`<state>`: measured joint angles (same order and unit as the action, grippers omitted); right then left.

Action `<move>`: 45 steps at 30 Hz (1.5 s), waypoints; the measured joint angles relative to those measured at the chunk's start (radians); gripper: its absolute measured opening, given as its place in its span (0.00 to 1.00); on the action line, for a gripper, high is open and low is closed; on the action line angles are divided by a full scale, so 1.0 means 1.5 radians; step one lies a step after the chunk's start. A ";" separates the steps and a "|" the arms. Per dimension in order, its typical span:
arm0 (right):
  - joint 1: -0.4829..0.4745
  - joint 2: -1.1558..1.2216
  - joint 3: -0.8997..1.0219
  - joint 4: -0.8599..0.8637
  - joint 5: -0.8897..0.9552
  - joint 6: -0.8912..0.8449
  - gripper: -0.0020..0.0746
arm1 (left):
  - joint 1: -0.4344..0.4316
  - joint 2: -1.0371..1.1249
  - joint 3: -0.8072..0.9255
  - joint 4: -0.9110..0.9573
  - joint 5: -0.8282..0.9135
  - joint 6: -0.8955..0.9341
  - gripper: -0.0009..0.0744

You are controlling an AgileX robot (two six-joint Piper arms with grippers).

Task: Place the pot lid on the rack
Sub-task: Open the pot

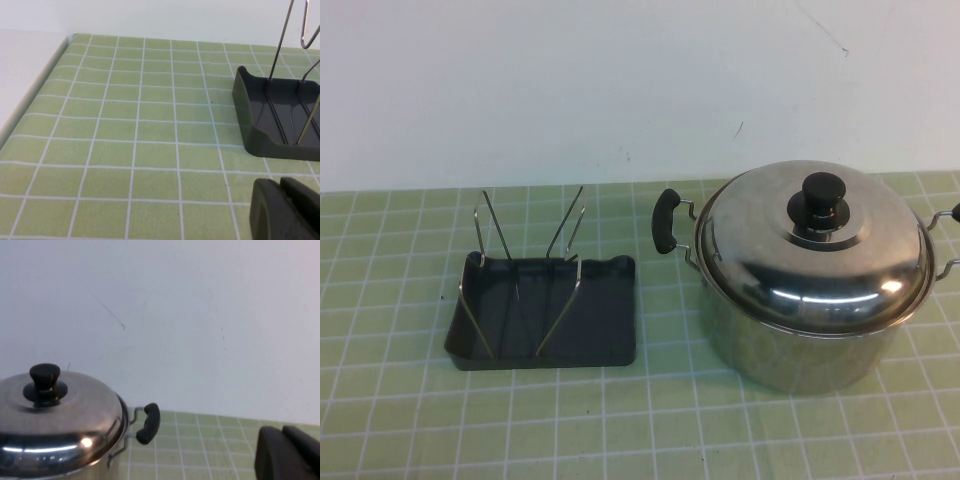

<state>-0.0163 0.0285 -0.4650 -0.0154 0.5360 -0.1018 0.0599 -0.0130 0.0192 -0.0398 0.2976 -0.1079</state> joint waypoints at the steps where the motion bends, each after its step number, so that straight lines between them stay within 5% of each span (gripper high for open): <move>1: 0.000 0.002 0.007 0.000 -0.021 -0.008 0.02 | 0.000 0.000 0.000 0.000 0.001 0.000 0.01; 14: 0.007 0.260 0.041 0.010 -0.329 -0.015 0.02 | 0.000 0.000 0.000 0.000 0.001 0.000 0.01; 21: 0.123 0.442 0.016 -0.002 -0.479 0.032 0.04 | 0.000 0.000 0.000 0.000 0.001 -0.001 0.01; 26: 0.209 0.578 -0.012 0.004 -0.584 0.001 0.23 | 0.000 0.000 0.000 0.000 0.001 -0.001 0.01; 29: 0.226 0.675 -0.028 -0.010 -0.685 -0.004 0.49 | 0.000 0.000 0.000 0.000 0.001 -0.001 0.01; 33: 0.230 0.798 -0.059 -0.020 -0.790 0.018 0.72 | 0.000 0.000 0.000 0.000 0.001 -0.001 0.01; 45: 0.230 1.054 -0.167 -0.121 -0.892 0.121 0.78 | 0.000 0.000 0.000 0.000 0.001 -0.001 0.01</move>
<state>0.3286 1.6091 -0.7148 -0.1964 -0.8019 0.0803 0.0599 -0.0130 0.0192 -0.0398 0.2992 -0.1099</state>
